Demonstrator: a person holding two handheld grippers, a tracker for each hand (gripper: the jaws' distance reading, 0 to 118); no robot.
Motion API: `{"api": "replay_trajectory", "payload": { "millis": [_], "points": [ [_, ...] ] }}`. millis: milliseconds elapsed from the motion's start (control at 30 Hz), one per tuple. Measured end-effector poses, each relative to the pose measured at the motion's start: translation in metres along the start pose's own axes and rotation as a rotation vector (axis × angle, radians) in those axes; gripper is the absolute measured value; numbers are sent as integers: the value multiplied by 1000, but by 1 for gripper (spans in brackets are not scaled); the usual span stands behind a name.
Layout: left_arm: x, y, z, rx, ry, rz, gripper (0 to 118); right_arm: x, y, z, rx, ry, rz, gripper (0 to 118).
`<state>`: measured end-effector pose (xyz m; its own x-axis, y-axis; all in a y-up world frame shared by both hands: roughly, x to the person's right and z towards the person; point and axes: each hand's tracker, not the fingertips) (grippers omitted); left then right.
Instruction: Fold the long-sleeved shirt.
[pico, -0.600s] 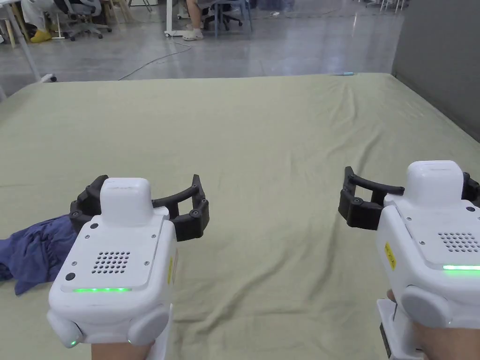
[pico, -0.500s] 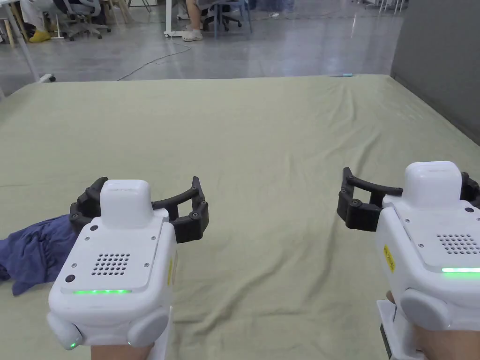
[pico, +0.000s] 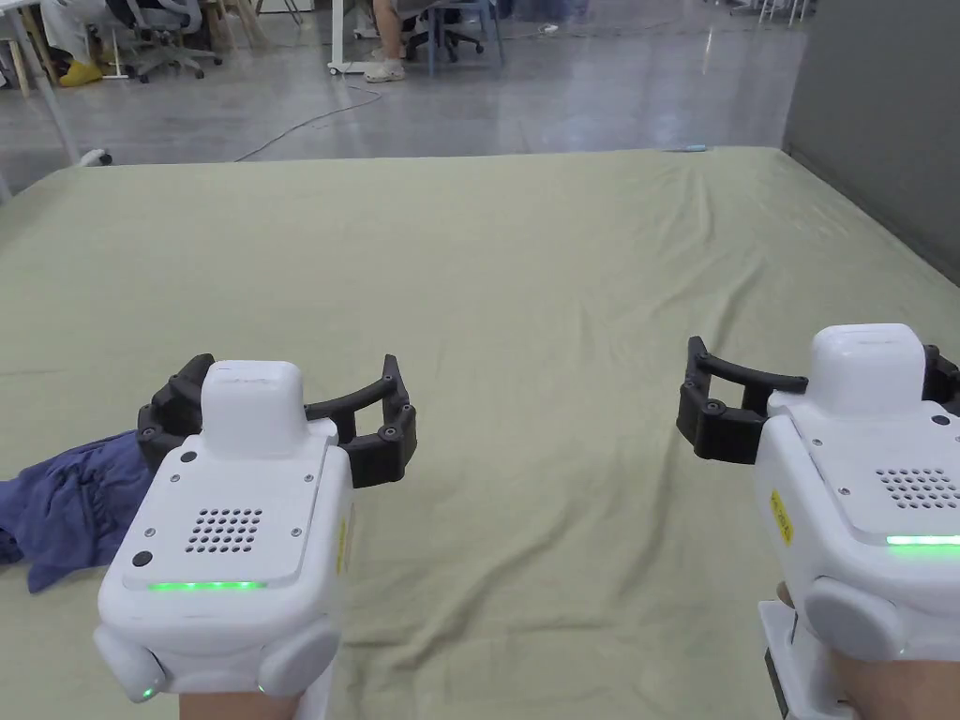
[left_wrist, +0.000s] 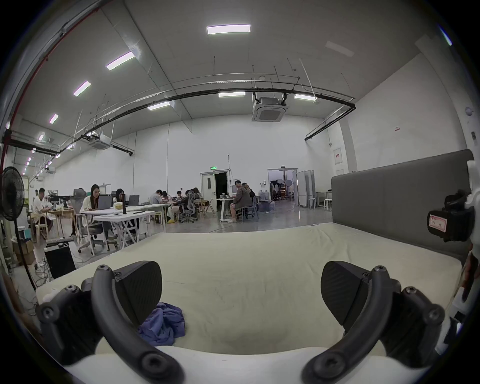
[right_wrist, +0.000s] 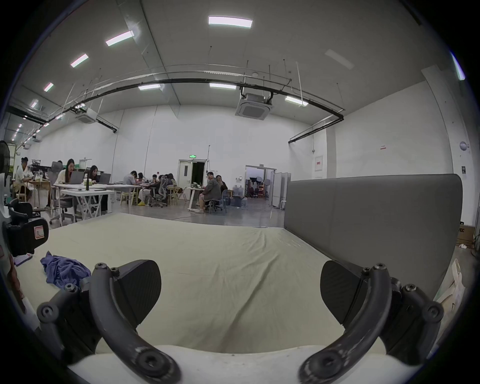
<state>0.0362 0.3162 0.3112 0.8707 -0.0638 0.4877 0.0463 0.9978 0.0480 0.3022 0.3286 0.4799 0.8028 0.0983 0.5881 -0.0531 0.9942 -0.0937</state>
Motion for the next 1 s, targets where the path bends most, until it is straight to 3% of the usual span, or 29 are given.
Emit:
{"api": "replay_trajectory", "payload": {
  "millis": [267,800,1000],
  "points": [
    [3,-1,1,5,-1,-36,118,-6,-2,-2,-21,-20,35,118],
    [2,-2,1,-7,-15,-12,118,0,-1,1,-18,-17,6,118],
    [2,1,1,3,-14,-16,118,-3,0,2,-13,-25,60,118]
  ]
}}
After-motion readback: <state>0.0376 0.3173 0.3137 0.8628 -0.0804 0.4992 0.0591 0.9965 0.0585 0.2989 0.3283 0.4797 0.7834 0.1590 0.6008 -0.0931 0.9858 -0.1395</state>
